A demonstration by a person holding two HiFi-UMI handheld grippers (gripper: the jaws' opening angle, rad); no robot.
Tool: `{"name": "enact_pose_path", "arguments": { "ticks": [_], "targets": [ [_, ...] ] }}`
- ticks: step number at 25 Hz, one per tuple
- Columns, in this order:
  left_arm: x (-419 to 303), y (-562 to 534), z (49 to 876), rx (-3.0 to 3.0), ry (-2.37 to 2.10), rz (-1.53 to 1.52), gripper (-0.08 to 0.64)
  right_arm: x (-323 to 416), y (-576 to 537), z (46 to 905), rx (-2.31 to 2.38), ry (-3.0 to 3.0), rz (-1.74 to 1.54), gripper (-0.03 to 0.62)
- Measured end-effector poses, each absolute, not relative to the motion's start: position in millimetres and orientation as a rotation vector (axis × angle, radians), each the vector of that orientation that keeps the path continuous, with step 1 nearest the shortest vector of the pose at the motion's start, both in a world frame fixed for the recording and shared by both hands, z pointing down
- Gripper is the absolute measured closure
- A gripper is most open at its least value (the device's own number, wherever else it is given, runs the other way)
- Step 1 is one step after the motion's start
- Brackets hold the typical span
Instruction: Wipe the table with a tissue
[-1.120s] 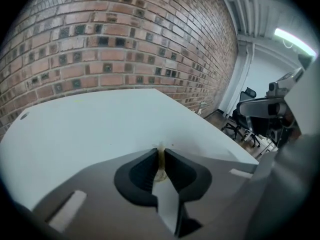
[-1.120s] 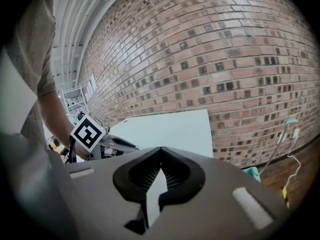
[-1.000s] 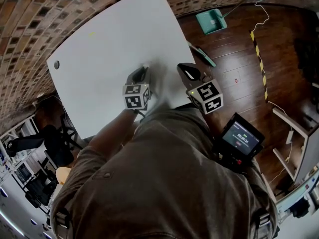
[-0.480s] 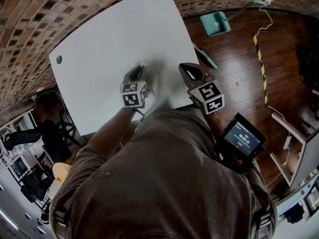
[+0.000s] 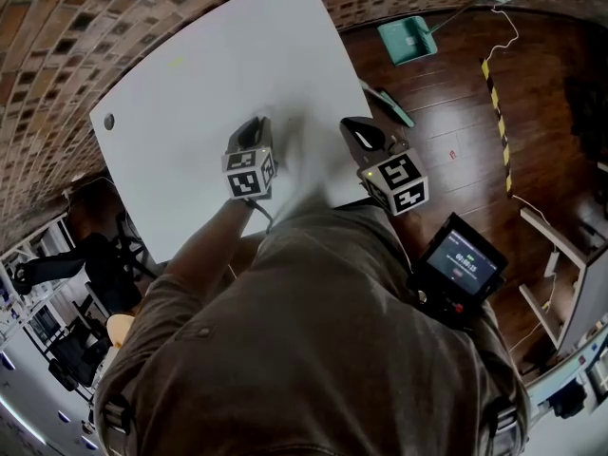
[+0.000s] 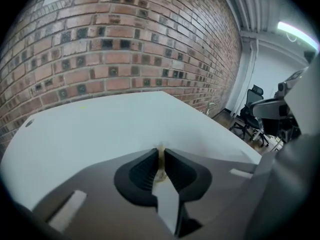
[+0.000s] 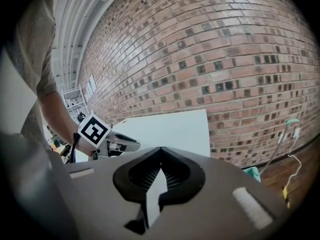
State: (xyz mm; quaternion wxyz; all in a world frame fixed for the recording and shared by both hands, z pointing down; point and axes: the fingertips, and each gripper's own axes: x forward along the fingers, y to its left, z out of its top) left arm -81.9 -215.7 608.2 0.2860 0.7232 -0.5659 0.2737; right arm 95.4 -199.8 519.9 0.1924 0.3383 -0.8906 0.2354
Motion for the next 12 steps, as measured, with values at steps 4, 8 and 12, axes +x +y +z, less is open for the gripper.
{"name": "enact_pose_path", "arguments": {
  "ticks": [4,8,12],
  "targets": [
    [-56.6,-222.4,608.7,1.982,-1.460,0.740,0.518,106.7,-201.1,522.4,0.982,-2.485,0.673,0.580],
    [-24.2,-220.7,608.2,2.040,-1.384,0.752,0.518,119.1,-202.3,521.1,1.019,-2.481,0.682,0.580],
    [2.2,-214.3,608.4,2.085,-1.307,0.759,0.518,126.2,-203.0,519.2,1.041,-2.480,0.688,0.580]
  ]
}}
